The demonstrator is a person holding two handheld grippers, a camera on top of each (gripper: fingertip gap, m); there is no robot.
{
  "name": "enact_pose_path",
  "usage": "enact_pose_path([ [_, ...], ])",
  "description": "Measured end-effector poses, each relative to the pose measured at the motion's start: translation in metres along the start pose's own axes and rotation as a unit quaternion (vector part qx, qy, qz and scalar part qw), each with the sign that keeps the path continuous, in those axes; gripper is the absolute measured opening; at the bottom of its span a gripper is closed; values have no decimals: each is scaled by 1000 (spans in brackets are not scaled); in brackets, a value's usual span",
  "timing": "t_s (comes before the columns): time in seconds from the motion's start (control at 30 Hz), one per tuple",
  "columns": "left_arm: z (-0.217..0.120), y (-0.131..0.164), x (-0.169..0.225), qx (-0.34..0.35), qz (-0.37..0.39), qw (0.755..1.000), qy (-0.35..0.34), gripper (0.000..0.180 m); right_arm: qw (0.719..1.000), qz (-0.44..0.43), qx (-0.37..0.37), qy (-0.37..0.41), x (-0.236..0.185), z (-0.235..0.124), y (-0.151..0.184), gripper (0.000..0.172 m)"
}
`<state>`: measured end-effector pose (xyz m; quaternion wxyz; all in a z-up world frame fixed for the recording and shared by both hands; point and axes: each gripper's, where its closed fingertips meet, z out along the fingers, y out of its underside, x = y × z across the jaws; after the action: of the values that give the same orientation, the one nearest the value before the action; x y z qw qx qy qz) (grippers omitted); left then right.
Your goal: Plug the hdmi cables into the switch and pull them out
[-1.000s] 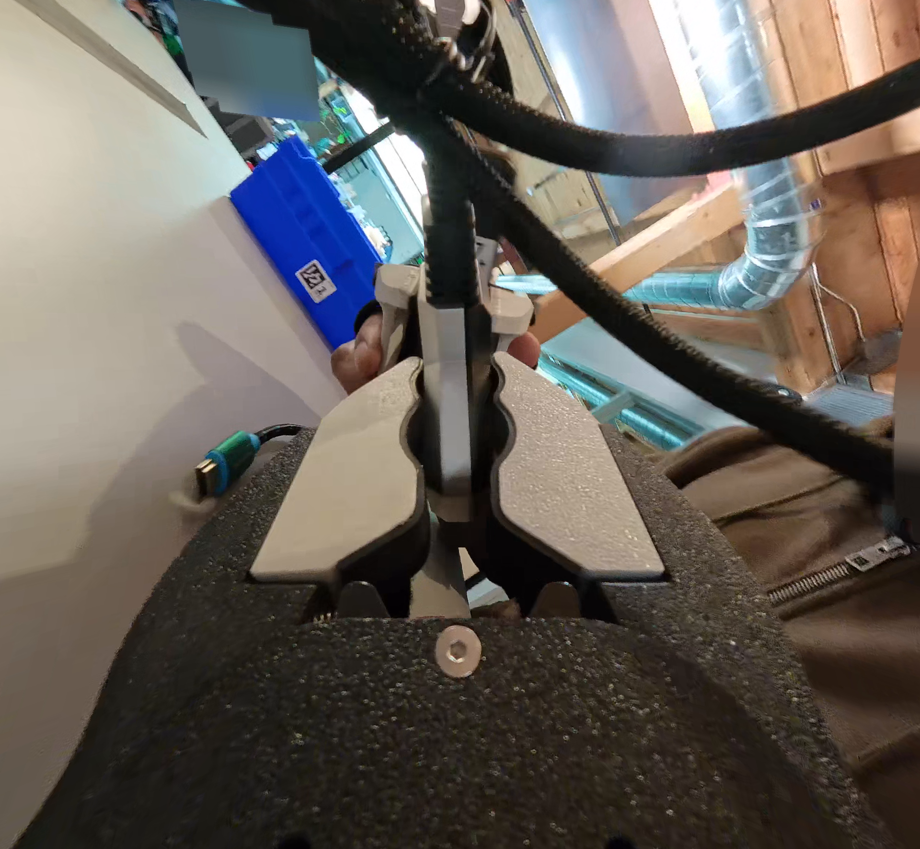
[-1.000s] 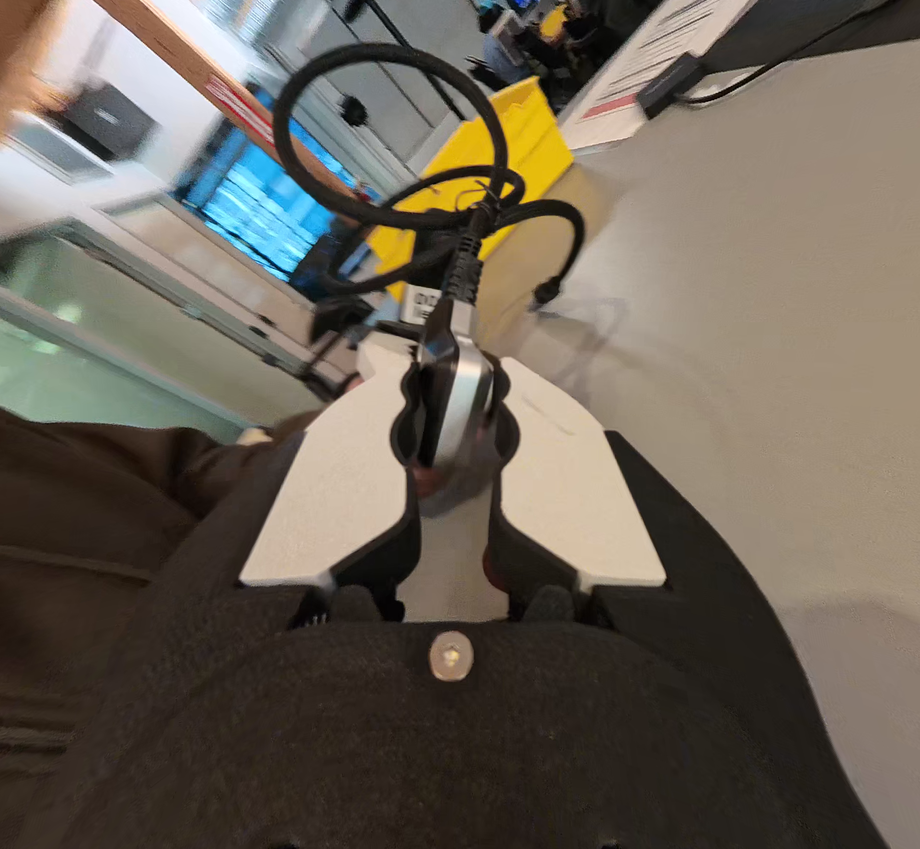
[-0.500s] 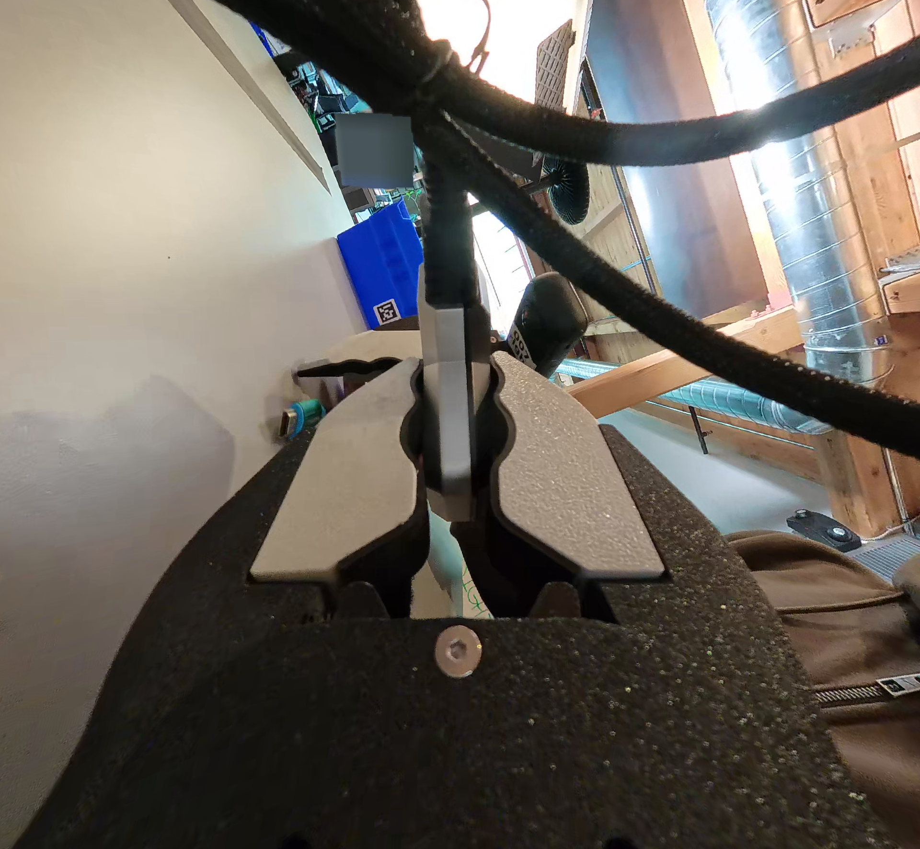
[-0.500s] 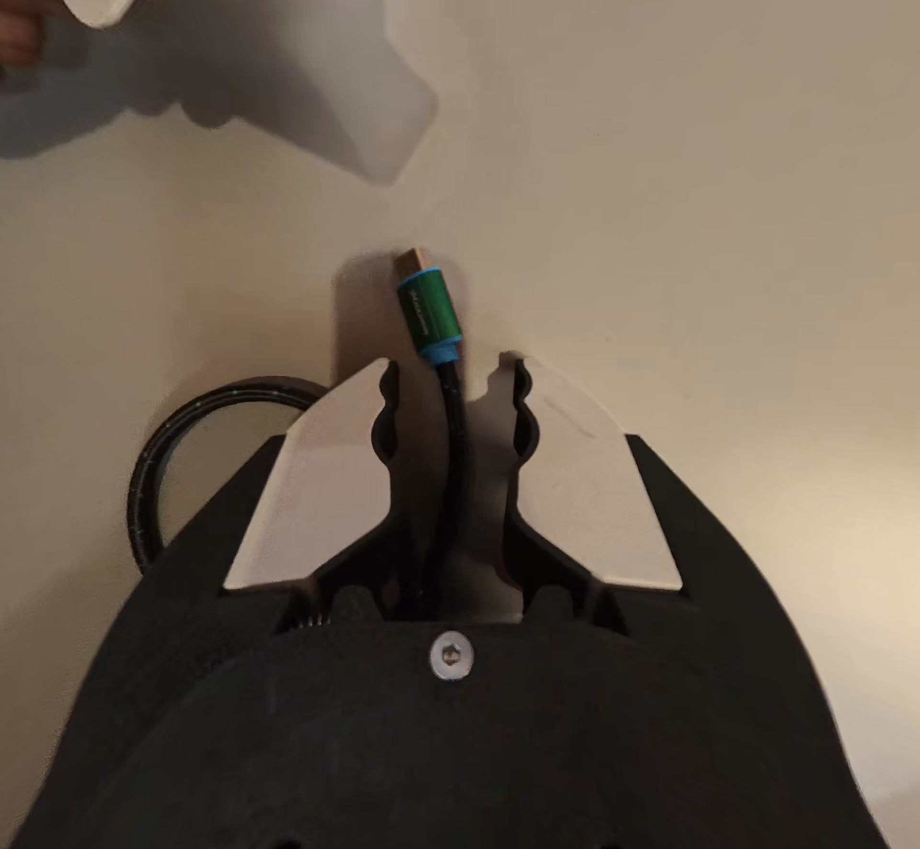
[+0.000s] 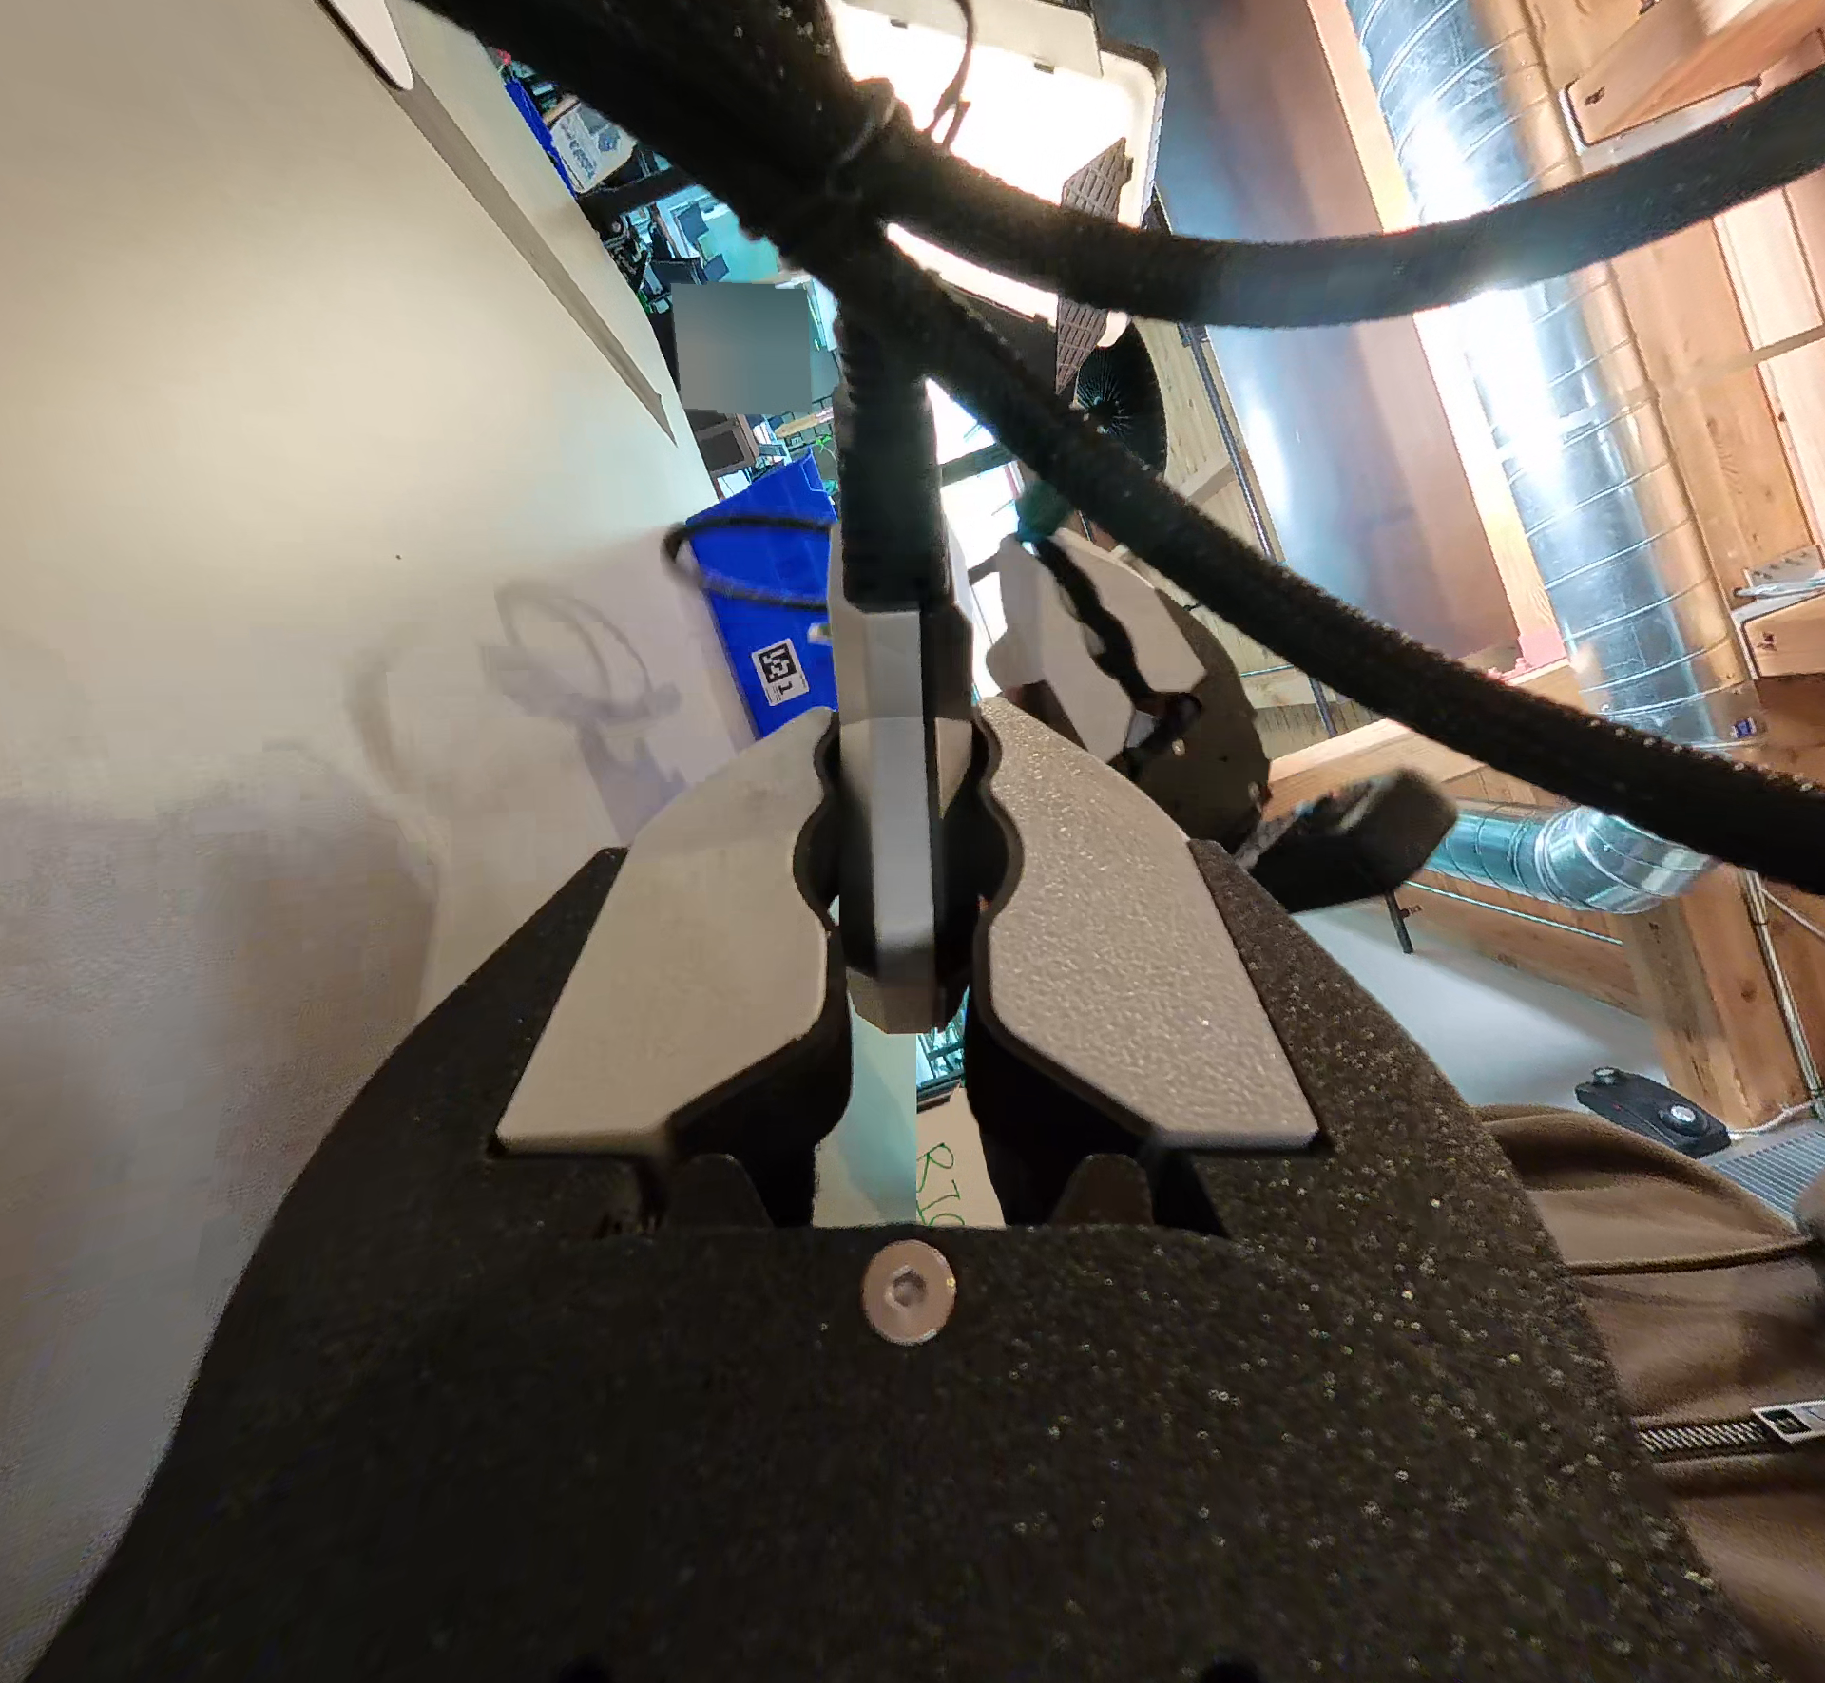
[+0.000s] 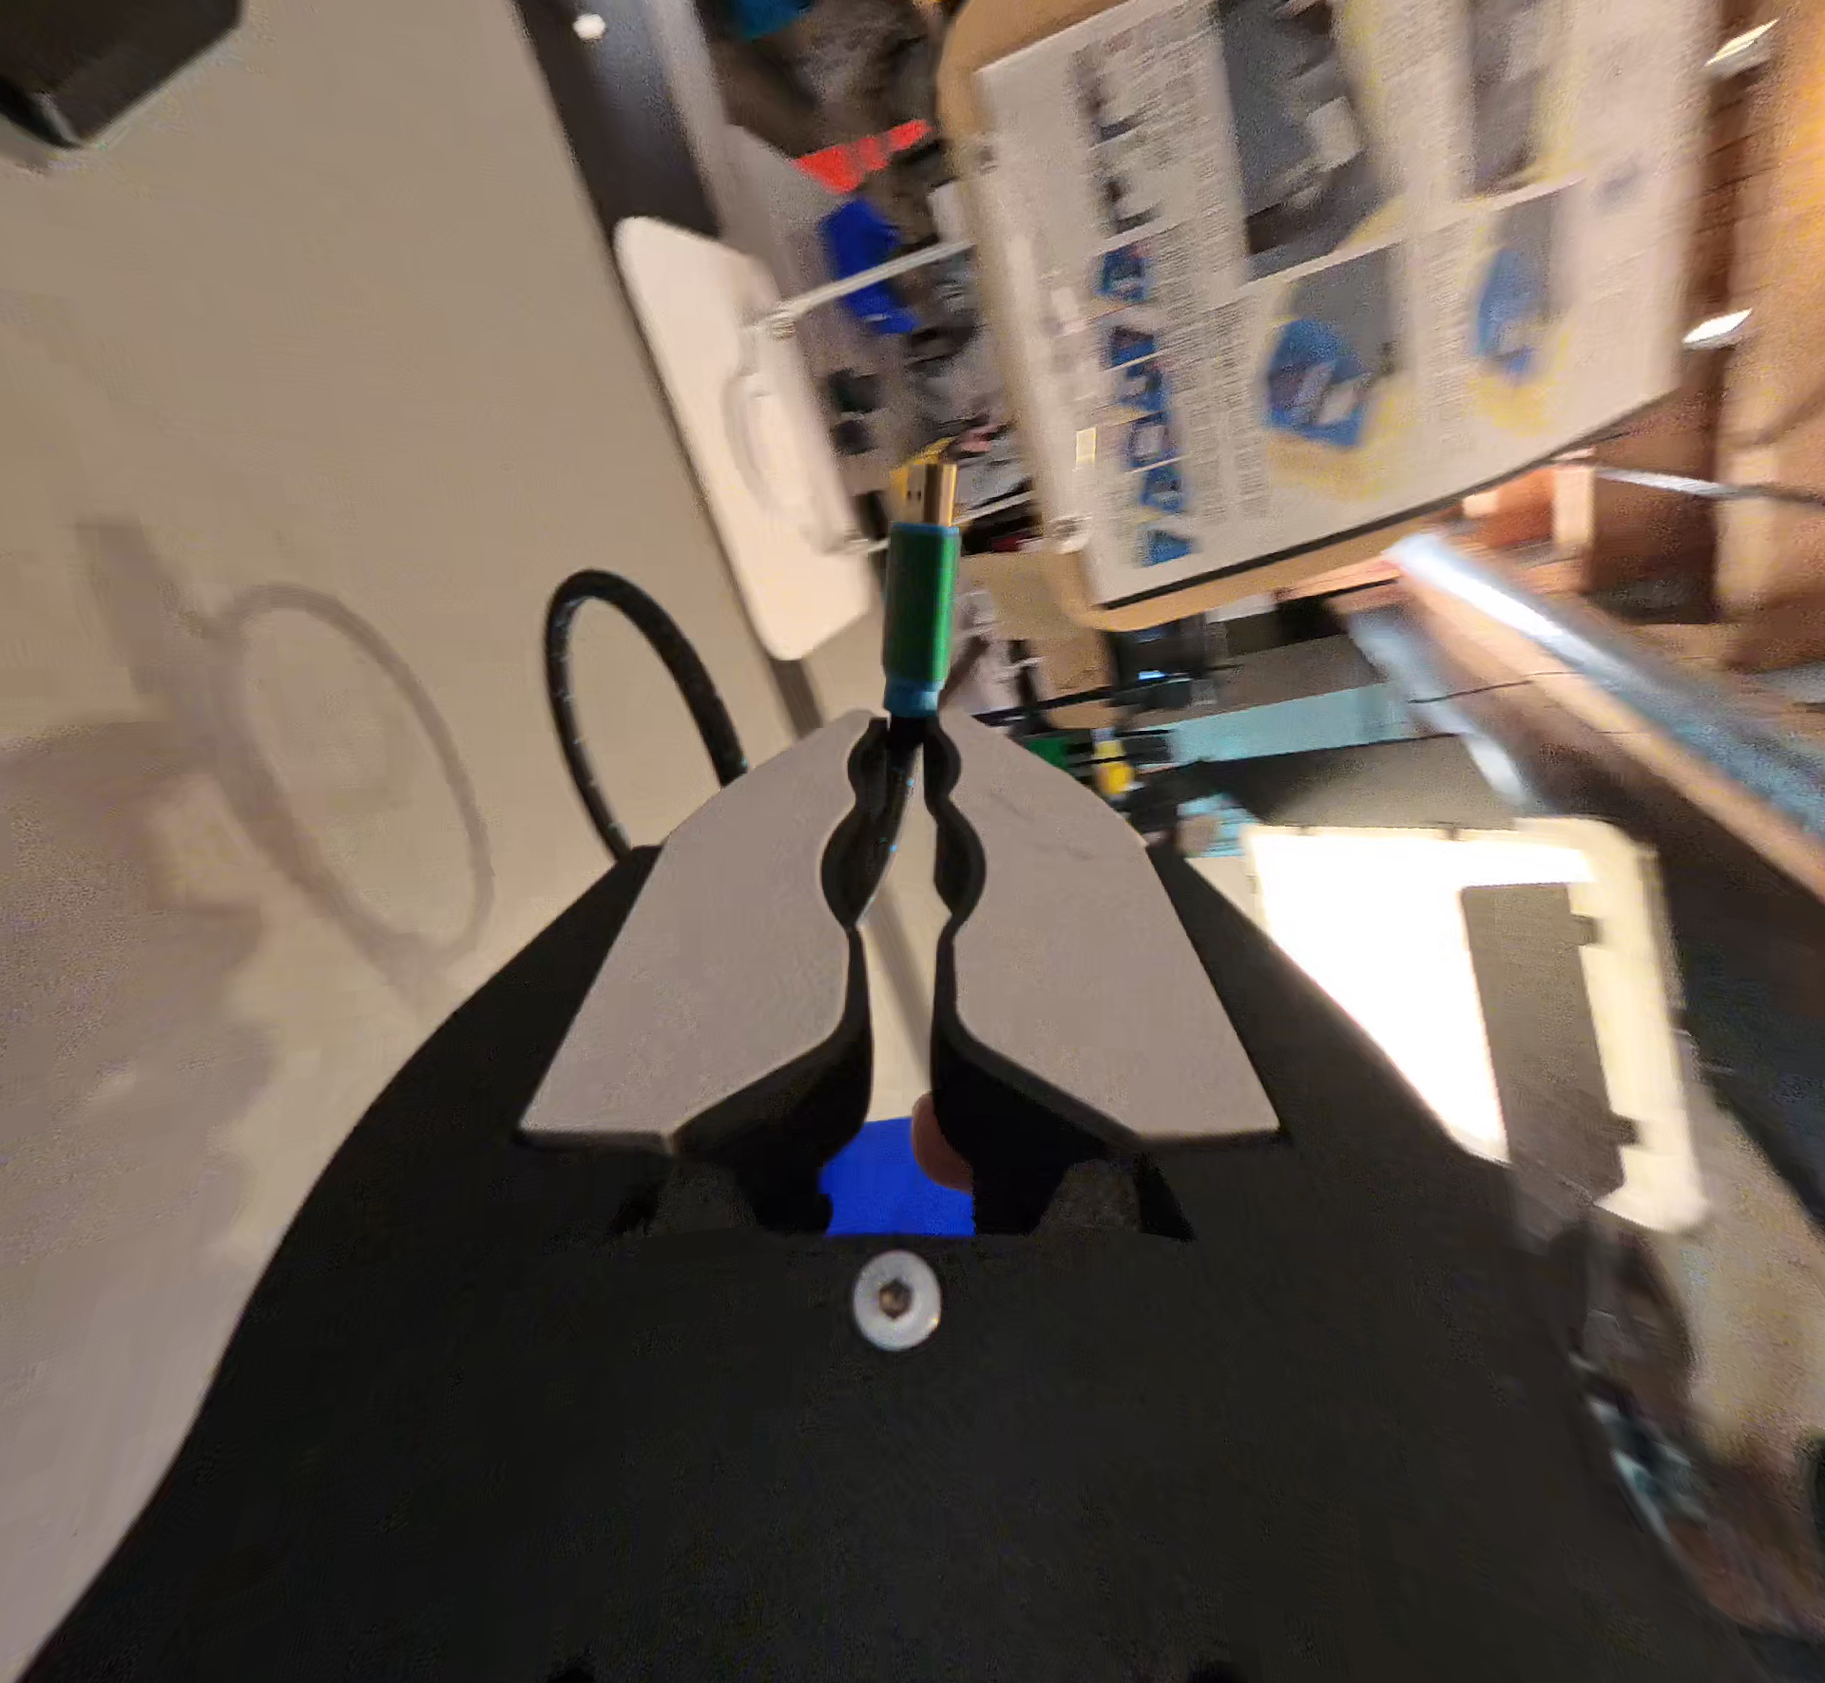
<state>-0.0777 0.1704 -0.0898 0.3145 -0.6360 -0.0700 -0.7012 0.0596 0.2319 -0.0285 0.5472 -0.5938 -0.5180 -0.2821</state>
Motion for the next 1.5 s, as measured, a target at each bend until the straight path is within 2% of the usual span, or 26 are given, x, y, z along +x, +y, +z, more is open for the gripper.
enact_pose_path([
  [0.07,1,0,0,2,-1,1000,3,22,998,-32,9,58,4,-11,-3,5],
  [0.13,2,1,-1,1,-3,1000,6,21,997,-60,11,55,-25,-15,3,6],
  [0.27,4,5,-3,-2,-8,1000,6,22,994,-101,-15,-31,-111,-17,29,11],
  [0.33,3,6,-3,-2,-9,1000,4,21,993,-89,-26,-79,-138,-26,34,22],
  [0.47,3,7,-4,1,-12,1000,0,22,987,17,-20,-159,-148,-45,26,35],
  [0.6,7,9,-6,5,-19,1000,-3,21,968,107,-27,-226,-138,-37,25,47],
  [0.77,11,14,-6,5,-29,1000,0,22,947,55,-30,-316,-148,-13,39,61],
  [0.87,11,15,-5,9,-27,1000,0,22,939,46,-21,-339,-152,-2,33,55],
  [1.0,9,12,0,25,-28,999,16,22,935,47,-32,-351,-161,7,25,23],
  [1.13,5,3,3,55,-34,997,31,21,937,80,-59,-334,-161,13,22,21],
  [1.23,2,-4,3,82,-42,995,44,21,935,152,-56,-314,-158,10,9,21],
  [1.33,1,-6,1,91,-43,994,47,21,917,249,-26,-309,-154,3,-16,22],
  [1.5,4,3,-8,51,26,998,-12,22,876,362,12,-317,-143,-5,-46,21],
])
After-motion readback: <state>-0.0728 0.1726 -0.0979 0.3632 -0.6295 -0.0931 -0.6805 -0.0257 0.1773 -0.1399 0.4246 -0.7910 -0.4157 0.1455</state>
